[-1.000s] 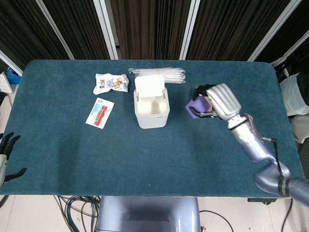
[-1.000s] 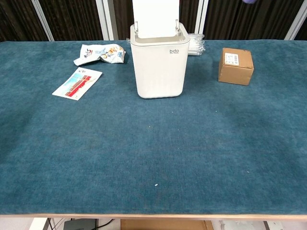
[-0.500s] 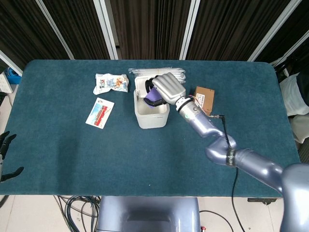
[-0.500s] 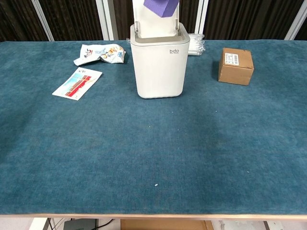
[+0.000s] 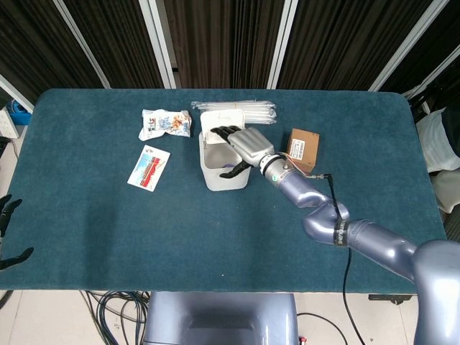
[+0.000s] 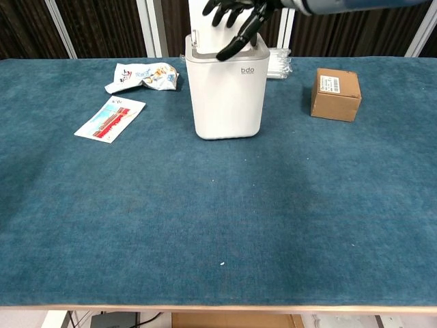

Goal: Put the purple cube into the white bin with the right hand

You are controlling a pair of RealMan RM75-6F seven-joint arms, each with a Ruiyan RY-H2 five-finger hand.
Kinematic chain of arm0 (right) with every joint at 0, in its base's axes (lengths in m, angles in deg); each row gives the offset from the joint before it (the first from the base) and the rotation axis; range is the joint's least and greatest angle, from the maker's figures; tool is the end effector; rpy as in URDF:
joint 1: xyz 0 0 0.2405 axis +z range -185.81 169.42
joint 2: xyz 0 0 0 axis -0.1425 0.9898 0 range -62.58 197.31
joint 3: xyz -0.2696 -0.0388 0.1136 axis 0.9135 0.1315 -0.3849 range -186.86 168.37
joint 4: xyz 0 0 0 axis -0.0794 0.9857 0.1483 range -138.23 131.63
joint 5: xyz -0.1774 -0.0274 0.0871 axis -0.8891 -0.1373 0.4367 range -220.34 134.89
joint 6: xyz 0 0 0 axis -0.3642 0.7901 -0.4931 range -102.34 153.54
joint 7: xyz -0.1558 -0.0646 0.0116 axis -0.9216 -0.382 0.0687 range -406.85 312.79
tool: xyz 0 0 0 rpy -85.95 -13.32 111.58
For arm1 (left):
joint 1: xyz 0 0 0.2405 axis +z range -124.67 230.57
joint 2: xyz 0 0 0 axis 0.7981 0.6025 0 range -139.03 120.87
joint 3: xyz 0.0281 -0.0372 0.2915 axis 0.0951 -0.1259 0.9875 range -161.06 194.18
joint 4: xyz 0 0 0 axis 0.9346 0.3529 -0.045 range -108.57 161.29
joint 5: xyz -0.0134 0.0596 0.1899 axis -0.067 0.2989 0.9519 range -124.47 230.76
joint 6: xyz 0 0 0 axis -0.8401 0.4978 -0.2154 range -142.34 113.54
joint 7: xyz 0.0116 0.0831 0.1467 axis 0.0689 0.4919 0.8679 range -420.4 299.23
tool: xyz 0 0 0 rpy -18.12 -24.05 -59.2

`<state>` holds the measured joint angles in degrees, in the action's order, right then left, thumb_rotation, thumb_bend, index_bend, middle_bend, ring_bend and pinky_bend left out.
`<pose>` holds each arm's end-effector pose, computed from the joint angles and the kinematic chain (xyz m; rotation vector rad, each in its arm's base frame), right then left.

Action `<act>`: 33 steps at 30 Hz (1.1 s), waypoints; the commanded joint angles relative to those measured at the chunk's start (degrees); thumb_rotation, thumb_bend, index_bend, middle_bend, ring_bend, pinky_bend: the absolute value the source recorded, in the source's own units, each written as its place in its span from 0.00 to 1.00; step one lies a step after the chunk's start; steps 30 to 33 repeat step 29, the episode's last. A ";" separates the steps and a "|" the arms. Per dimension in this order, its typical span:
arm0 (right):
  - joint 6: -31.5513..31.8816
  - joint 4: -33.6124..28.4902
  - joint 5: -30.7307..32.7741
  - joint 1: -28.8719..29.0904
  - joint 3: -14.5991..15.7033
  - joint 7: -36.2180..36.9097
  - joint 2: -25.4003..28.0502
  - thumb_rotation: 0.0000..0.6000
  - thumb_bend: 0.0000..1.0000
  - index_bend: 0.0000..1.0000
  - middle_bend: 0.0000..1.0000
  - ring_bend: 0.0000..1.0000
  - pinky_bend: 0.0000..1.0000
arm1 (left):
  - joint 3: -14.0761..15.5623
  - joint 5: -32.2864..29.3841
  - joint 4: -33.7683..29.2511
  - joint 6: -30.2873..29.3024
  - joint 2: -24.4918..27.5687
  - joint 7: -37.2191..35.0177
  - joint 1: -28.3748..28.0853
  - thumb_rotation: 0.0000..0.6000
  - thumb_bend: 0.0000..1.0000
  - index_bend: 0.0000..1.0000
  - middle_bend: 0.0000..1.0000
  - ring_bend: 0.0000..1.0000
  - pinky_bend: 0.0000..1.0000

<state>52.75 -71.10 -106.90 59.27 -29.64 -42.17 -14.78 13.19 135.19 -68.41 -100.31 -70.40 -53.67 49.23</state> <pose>-0.0278 -0.5197 0.0381 2.0371 -0.9780 1.0321 -0.3487 0.2022 0.2073 -1.3448 -0.8311 -0.7771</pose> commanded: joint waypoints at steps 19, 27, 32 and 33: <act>52.44 -30.27 -19.95 -47.75 15.66 -4.00 30.22 1.00 0.06 0.09 0.09 0.11 0.38 | -0.64 -0.92 0.27 0.26 -1.35 2.09 -0.48 1.00 0.10 0.19 0.15 0.00 0.00; 65.63 -23.56 -22.65 -60.53 22.14 -9.66 21.05 1.00 0.07 0.09 0.09 0.11 0.36 | -0.66 -1.26 0.88 1.54 -1.34 0.78 -0.98 1.00 0.10 0.19 0.15 0.00 0.00; 65.32 -22.32 -23.23 -61.34 22.98 -10.28 19.80 1.00 0.07 0.09 0.09 0.10 0.35 | -0.67 -1.21 1.00 1.44 -1.42 0.77 -0.97 1.00 0.10 0.19 0.15 0.00 0.00; 65.32 -22.32 -23.23 -61.34 22.98 -10.28 19.80 1.00 0.07 0.09 0.09 0.10 0.35 | -0.67 -1.21 1.00 1.44 -1.42 0.77 -0.97 1.00 0.10 0.19 0.15 0.00 0.00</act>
